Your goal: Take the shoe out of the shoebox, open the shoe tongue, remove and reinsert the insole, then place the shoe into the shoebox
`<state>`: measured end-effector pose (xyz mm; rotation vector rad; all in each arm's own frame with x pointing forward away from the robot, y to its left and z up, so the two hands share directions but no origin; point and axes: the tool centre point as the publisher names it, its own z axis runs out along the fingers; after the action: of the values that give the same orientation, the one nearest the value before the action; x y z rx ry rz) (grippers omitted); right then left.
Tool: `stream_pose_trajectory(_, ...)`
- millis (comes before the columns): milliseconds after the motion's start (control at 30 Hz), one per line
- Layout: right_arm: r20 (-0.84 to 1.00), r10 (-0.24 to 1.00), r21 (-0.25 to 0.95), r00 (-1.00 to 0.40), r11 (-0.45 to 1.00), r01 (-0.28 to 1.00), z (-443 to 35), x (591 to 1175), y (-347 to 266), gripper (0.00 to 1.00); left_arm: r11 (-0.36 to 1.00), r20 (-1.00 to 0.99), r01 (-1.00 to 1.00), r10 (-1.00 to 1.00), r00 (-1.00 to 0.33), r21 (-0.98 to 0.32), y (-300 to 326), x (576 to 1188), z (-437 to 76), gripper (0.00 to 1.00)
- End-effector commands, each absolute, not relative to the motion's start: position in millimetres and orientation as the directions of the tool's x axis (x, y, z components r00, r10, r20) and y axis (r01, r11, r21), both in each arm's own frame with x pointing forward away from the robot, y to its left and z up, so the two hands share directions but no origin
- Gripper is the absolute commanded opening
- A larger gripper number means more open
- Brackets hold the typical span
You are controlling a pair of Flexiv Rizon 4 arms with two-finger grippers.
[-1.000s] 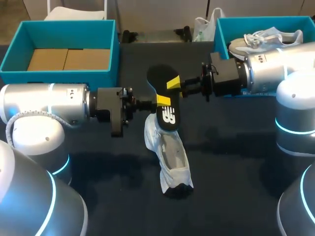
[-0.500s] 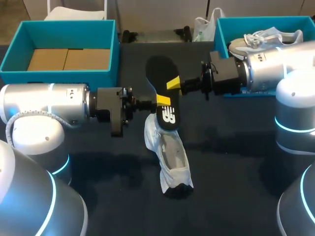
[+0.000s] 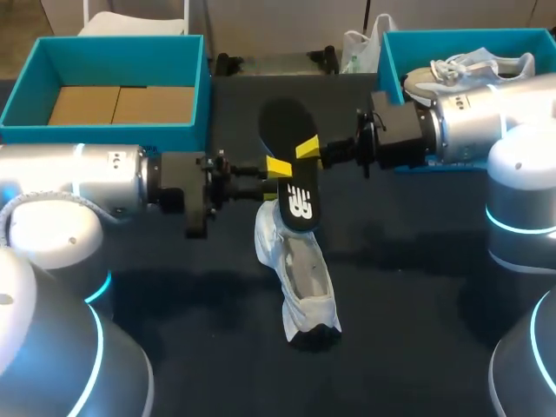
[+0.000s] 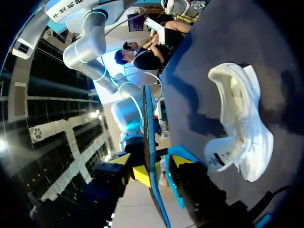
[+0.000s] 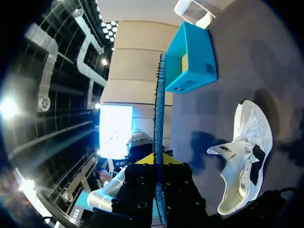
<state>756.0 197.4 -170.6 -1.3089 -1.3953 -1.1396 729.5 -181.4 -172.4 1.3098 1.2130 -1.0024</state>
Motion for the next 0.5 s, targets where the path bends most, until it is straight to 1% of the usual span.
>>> stream_pose_trajectory(33, 0.982, 0.183, 0.047, -0.047, 0.006, 0.999, -176.4, 749.6, 195.2, 0.00, 0.037, -0.968, 0.991, 0.223, 0.117, 0.128, -139.0, 729.9, -159.4, 1.00)
stream_pose_trajectory(167, 0.983, 0.181, 0.038, -0.038, 0.004, 0.999, -182.9, 746.5, 194.1, 0.00, 0.015, -0.935, 0.988, 0.326, 0.142, 0.155, -116.5, 743.0, -151.8, 1.00)
stream_pose_trajectory(200, 0.983, 0.183, 0.032, -0.032, 0.004, 0.999, -184.6, 745.9, 194.1, 0.00, 0.003, -0.912, 0.981, 0.369, 0.180, 0.195, -112.2, 746.4, -150.1, 1.00)
stream_pose_trajectory(233, 0.983, 0.183, 0.030, -0.030, 0.005, 1.000, -186.3, 745.1, 194.4, 0.00, -0.009, -0.867, 0.957, 0.422, 0.266, 0.289, -106.8, 751.4, -148.1, 1.00)
stream_pose_trajectory(267, 0.983, 0.182, 0.030, -0.030, 0.005, 1.000, -187.1, 744.8, 194.7, 0.00, -0.008, -0.846, 0.942, 0.437, 0.306, 0.336, -103.0, 754.5, -146.9, 1.00)
stream_pose_trajectory(500, 0.985, 0.172, 0.028, -0.029, 0.007, 1.000, -199.7, 741.3, 199.9, 0.00, -0.008, -0.846, 0.942, 0.437, 0.306, 0.336, -103.0, 754.5, -146.9, 1.00)
